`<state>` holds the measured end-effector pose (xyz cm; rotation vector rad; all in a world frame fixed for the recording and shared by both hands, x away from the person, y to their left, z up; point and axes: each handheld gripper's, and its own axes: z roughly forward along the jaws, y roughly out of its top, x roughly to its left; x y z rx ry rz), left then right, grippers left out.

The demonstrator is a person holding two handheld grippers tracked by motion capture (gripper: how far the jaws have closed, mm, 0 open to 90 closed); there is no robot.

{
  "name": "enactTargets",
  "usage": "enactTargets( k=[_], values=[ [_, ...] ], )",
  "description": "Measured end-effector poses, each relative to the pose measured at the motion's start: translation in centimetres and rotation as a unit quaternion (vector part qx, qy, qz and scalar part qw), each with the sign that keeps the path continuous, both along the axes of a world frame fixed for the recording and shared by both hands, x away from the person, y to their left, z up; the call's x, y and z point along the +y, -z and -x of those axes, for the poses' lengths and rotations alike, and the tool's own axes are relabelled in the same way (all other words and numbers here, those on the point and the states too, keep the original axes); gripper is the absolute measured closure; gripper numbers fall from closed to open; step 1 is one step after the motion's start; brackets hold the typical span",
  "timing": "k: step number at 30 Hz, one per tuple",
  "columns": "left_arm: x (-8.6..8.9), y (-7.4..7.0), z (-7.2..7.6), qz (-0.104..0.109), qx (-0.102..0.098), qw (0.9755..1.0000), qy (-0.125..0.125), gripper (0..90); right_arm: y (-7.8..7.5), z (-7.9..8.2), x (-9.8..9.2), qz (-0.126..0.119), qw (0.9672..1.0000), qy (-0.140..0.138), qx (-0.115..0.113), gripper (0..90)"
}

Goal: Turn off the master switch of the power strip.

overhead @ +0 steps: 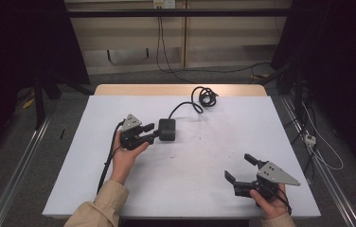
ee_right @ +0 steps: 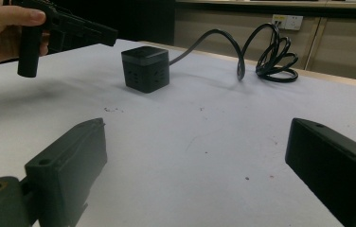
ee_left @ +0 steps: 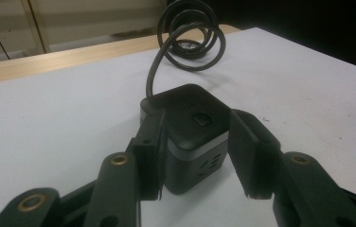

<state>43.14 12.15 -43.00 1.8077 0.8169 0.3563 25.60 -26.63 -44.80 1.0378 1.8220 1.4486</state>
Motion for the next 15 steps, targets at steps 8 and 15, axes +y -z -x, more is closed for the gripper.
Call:
enactTargets(
  k=[8, 15],
  values=[
    [-0.18, -0.17, -0.41, -0.005, 0.006, 1.0000, 0.003, 60.6, 0.01, -0.03, -0.04, 0.000, 1.0000, 0.000, 0.000, 6.1],
    [-0.69, -0.79, -0.81, -0.006, 0.010, 0.9999, 0.002, 66.2, 0.00, -0.03, -0.07, 0.000, 1.0000, 0.000, 0.000, 6.1]
  ],
)
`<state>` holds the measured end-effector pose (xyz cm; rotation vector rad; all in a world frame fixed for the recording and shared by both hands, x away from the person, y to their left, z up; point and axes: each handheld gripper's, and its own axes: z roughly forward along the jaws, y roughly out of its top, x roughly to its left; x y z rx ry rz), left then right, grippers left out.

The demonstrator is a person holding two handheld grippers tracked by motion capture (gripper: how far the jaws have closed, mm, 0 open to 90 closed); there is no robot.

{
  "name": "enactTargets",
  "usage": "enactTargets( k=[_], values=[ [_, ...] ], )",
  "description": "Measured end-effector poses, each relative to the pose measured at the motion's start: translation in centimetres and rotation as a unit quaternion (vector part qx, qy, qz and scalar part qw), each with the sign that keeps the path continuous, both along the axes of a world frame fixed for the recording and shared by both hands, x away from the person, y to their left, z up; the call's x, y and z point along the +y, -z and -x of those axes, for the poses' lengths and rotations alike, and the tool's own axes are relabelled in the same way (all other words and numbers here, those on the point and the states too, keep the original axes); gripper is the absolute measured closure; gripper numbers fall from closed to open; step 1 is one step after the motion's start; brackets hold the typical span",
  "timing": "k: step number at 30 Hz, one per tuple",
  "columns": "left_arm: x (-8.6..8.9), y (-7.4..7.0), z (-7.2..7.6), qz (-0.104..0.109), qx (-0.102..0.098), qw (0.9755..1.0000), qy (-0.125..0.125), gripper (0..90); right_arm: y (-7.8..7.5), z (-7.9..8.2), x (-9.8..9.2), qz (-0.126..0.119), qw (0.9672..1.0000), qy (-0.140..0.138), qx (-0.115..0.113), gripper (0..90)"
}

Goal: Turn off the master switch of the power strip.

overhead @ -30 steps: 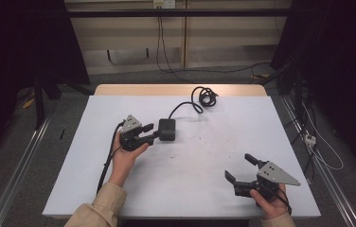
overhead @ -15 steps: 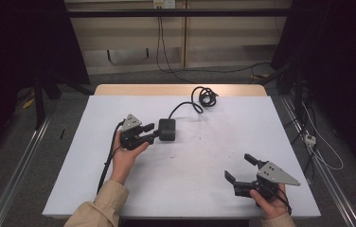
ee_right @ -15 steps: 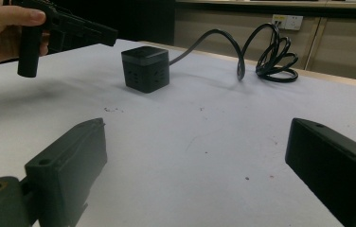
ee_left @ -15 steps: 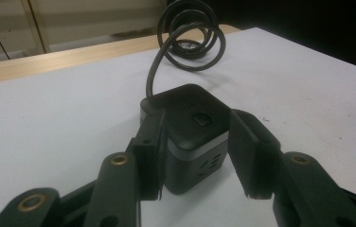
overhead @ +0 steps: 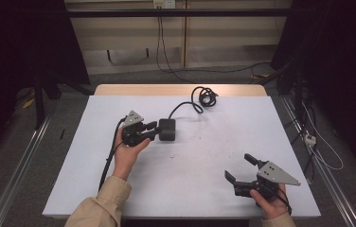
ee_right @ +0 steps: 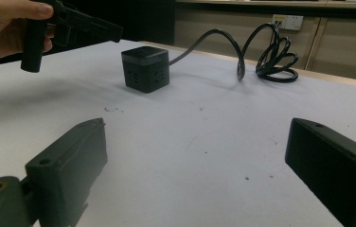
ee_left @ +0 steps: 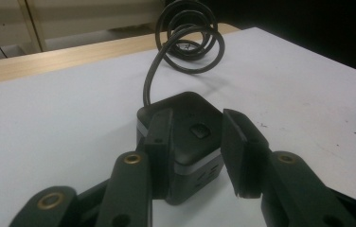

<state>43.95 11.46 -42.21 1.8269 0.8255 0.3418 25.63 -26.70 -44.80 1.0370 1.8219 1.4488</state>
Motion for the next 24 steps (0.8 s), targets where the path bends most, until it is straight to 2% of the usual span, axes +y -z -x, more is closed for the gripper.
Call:
enactTargets(
  k=[3, 7, 13, 24],
  values=[
    [-0.05, -0.02, -0.14, 0.001, 0.008, 1.0000, -0.001, 69.8, -0.01, 0.01, 0.01, -0.001, 1.0000, -0.001, -0.001, 6.2],
    [-0.14, -0.17, -0.26, 0.001, 0.008, 1.0000, -0.003, 71.7, -0.02, 0.02, 0.01, -0.001, 1.0000, -0.001, 0.000, 6.2],
    [-0.43, -0.51, -0.45, -0.008, 0.004, 1.0000, 0.002, 74.5, -0.04, 0.03, 0.03, -0.001, 1.0000, 0.000, 0.000, 6.2],
    [-0.78, -0.55, -0.79, -0.003, 0.012, 0.9999, 0.005, 79.4, -0.07, 0.04, -0.02, -0.002, 1.0000, 0.000, 0.000, 6.3]
  ],
)
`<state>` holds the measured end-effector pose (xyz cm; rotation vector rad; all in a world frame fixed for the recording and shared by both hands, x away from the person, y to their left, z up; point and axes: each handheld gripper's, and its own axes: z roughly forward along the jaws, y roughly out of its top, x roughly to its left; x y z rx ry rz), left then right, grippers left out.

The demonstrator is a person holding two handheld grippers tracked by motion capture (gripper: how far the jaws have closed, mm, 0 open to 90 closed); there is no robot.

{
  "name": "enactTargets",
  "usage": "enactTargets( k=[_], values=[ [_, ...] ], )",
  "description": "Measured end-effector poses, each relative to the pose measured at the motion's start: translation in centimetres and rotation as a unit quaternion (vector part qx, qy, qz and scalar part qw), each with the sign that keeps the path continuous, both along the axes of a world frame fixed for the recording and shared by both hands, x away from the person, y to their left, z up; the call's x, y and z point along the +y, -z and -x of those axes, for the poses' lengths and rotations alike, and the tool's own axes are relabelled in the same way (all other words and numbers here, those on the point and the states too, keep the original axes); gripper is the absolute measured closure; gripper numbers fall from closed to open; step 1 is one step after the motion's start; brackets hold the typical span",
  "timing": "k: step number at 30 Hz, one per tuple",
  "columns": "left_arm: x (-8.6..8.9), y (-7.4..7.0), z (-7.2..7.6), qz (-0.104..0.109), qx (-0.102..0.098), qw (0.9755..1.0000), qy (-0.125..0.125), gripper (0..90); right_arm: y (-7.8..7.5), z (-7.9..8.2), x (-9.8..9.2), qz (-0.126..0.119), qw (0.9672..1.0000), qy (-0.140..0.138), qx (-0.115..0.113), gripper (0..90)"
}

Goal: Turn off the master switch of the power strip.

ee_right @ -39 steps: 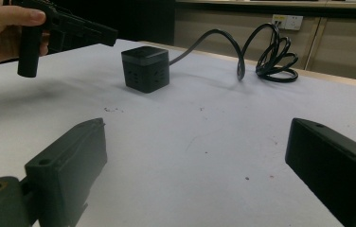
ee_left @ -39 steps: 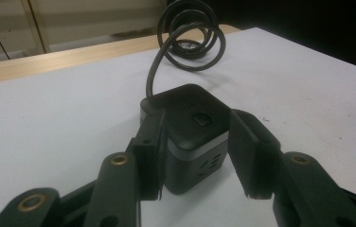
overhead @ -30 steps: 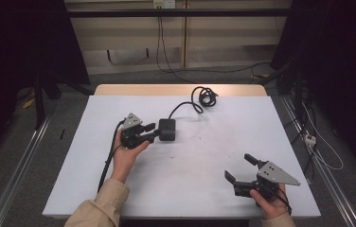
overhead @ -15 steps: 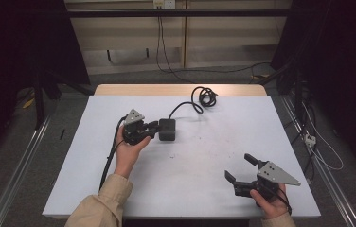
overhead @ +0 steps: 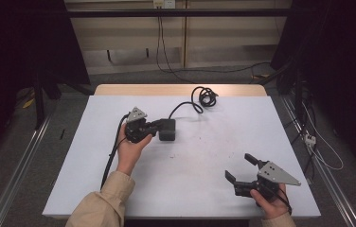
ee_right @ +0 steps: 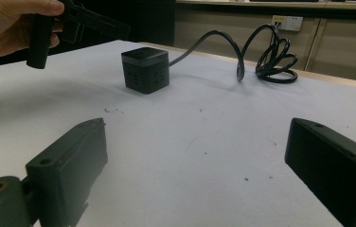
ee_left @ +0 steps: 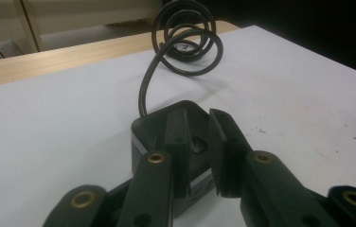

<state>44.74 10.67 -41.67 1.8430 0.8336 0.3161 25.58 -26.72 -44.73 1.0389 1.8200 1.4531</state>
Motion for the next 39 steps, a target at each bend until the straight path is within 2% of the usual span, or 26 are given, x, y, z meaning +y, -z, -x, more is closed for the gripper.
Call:
enactTargets(
  k=[13, 17, 39],
  values=[
    [0.1, 0.3, -0.4, 0.002, 0.010, 0.9999, -0.002, 86.4, 0.0, 0.0, 0.0, 0.001, 1.0000, 0.000, 0.000, 6.3],
    [0.0, 0.3, -0.5, -0.007, 0.011, 0.9999, -0.002, 87.1, 0.0, 0.0, 0.0, 0.000, 1.0000, 0.001, 0.000, 6.3],
    [-1.2, -0.1, -0.9, -0.019, 0.021, 0.9996, 0.007, 89.4, 0.0, 0.0, 0.0, -0.001, 1.0000, 0.001, -0.001, 6.3]
  ],
)
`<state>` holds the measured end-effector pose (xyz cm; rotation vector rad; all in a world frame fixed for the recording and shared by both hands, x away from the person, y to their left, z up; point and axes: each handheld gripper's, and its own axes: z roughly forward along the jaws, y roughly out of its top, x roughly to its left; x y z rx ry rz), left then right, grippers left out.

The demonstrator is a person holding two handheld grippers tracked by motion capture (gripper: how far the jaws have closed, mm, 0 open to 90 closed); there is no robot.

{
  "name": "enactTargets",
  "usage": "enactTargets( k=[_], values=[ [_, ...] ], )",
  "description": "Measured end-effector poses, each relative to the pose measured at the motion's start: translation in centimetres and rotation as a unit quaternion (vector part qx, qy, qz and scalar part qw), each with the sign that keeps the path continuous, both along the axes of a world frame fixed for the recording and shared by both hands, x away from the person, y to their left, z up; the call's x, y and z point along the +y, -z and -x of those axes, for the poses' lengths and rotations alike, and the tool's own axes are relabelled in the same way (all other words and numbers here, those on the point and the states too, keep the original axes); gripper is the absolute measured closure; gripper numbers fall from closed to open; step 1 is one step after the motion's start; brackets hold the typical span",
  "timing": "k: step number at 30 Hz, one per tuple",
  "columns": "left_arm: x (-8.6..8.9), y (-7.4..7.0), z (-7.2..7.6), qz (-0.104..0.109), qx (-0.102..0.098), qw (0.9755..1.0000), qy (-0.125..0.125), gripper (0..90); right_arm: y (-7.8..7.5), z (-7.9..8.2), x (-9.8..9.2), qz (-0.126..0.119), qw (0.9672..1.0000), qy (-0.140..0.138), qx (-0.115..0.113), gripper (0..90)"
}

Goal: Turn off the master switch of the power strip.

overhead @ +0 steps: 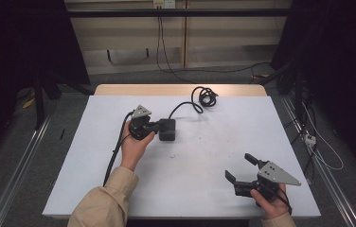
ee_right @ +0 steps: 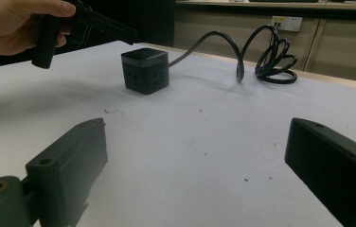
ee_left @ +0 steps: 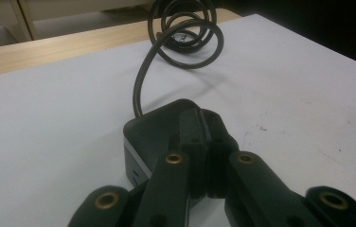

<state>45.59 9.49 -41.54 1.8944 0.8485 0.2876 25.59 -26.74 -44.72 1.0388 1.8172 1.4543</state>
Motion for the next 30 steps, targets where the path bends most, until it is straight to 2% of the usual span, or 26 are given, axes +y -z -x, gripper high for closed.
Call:
enactTargets(
  k=[4, 6, 13, 30],
  values=[
    [-0.21, 0.15, -0.01, 0.005, 0.004, 1.0000, -0.001, 90.0, -0.02, -0.01, -0.03, 0.000, 1.0000, 0.000, -0.002, 6.3],
    [-0.17, 0.22, -0.09, -0.005, 0.004, 1.0000, 0.003, 90.0, 0.00, -0.01, -0.03, 0.000, 1.0000, 0.000, -0.001, 6.3],
    [-0.28, 0.40, -0.17, -0.007, 0.009, 0.9999, 0.002, 90.0, 0.00, 0.01, 0.02, 0.001, 1.0000, 0.000, 0.000, 6.3],
    [-0.62, 0.85, -0.31, -0.001, 0.015, 0.9999, -0.003, 90.0, -0.05, 0.00, 0.06, 0.000, 1.0000, -0.002, -0.002, 6.3]
  ],
)
